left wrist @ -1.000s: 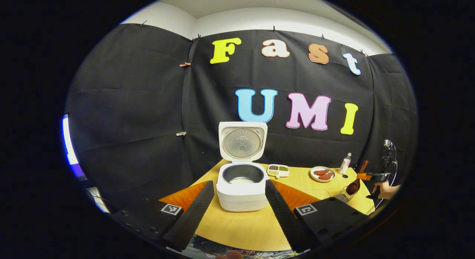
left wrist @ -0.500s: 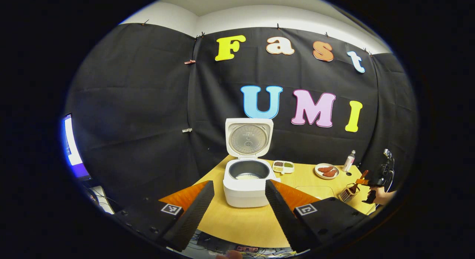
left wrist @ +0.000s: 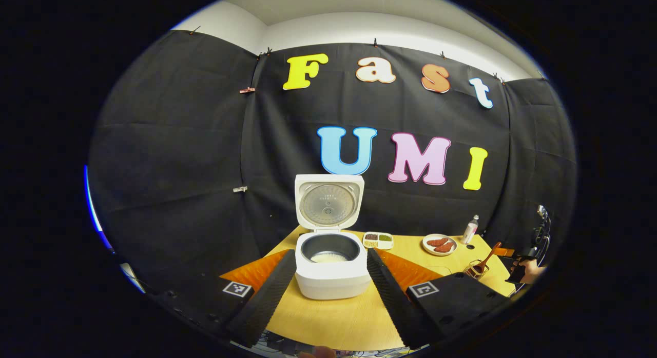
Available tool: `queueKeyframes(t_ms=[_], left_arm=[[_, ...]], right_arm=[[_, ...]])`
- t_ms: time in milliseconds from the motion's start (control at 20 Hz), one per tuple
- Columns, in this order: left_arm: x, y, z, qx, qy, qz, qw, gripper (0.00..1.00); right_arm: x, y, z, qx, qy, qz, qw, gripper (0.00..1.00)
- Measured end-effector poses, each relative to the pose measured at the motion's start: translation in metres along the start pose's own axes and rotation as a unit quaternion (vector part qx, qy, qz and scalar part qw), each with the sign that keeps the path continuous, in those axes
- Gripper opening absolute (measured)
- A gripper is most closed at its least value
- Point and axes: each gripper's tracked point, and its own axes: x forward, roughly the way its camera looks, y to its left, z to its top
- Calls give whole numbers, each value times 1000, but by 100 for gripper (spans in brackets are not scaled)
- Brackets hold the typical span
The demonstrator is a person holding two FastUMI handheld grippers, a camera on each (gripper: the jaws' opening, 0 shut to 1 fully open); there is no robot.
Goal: Close the left gripper, press the button to open the rice cooker; take a wooden spoon from the chopstick holder with the right hand, scoop a spoonful of rice and pour it into the rice cooker, then put the wooden spoon back into the chopstick holder.
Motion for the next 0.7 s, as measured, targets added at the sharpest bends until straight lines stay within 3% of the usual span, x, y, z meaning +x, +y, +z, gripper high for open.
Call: queueKeyframes(t_ms=[150, 300, 700], left_arm=[[18, 4, 10, 3, -19, -14, 1000, 95], [39, 9, 22, -1, -35, -32, 999, 95], [122, 24, 92, 18, -115, -64, 991, 95]], right_arm=[[-30, -2, 26, -39, -29, -36, 998, 98], [-64, 14, 56, -72, -59, -46, 995, 98], [-156, 107, 122, -114, -169, -22, 979, 97]])
